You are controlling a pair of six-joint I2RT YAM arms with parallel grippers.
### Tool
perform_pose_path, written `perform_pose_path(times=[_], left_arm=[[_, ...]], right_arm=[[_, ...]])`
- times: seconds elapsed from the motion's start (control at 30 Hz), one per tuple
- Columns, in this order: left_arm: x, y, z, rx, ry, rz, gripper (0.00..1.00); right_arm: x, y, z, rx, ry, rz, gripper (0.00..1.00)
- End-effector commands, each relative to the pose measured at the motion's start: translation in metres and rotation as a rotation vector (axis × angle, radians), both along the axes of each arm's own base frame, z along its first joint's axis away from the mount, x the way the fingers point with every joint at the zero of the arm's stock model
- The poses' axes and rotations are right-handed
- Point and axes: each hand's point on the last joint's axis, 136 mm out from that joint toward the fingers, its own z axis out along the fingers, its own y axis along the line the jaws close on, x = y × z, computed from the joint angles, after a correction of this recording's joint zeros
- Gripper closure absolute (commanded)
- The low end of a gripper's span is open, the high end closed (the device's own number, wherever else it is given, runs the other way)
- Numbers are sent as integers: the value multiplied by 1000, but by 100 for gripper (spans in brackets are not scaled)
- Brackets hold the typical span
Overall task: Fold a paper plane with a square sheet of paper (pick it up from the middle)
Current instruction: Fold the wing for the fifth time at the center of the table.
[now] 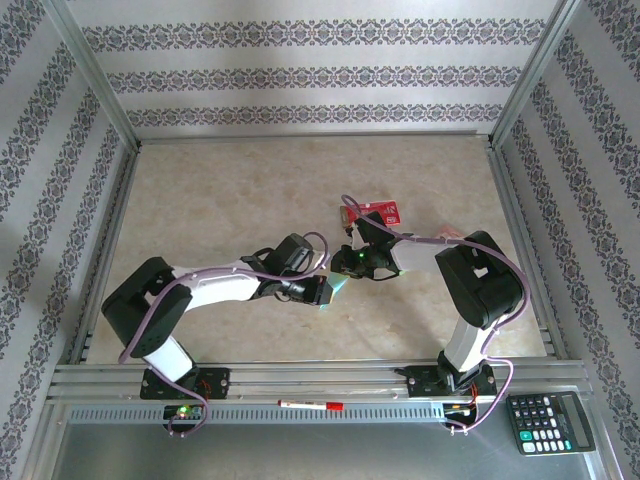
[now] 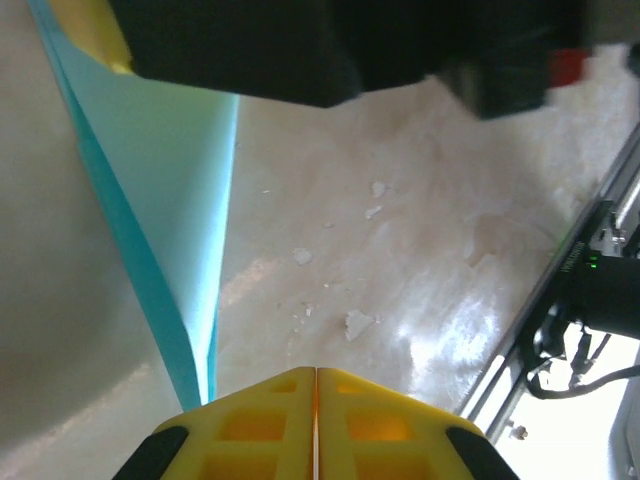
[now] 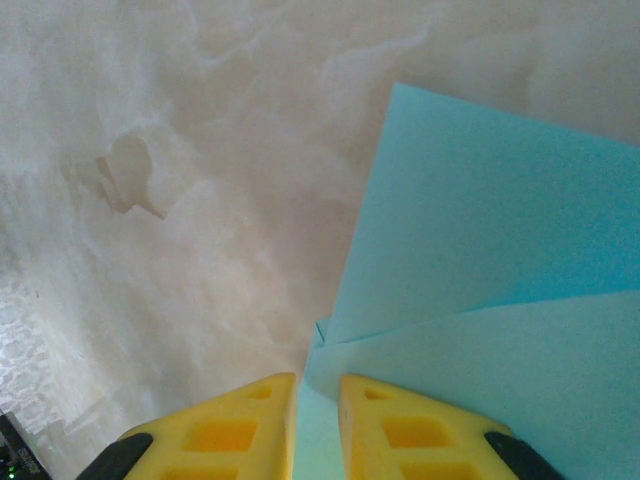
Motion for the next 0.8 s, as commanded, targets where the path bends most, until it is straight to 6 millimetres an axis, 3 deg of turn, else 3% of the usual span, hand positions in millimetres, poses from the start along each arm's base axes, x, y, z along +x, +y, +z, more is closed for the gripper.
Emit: perform_pose_path(times=[0.0,0.23,0.57,0.67,0.77], left_arm=[[12,-9,5,-21,-43,-7,92],[19,-2,-12,-36,9,34,93],[9,0,-36,-40,94,32,93],[7,0,-33,-52,93,29,93],[10,-3,-18,-91,71,35,93]], right_arm=[[-8,-12,-17,-44,34,0,79],[-7,-11,-16,-42,31,1,79],[-8,-13,-18,-46,34,-2,79],[-8,-13,-18,-46,36,-2,79],[-8,-13,-18,-47,35,-2,79]])
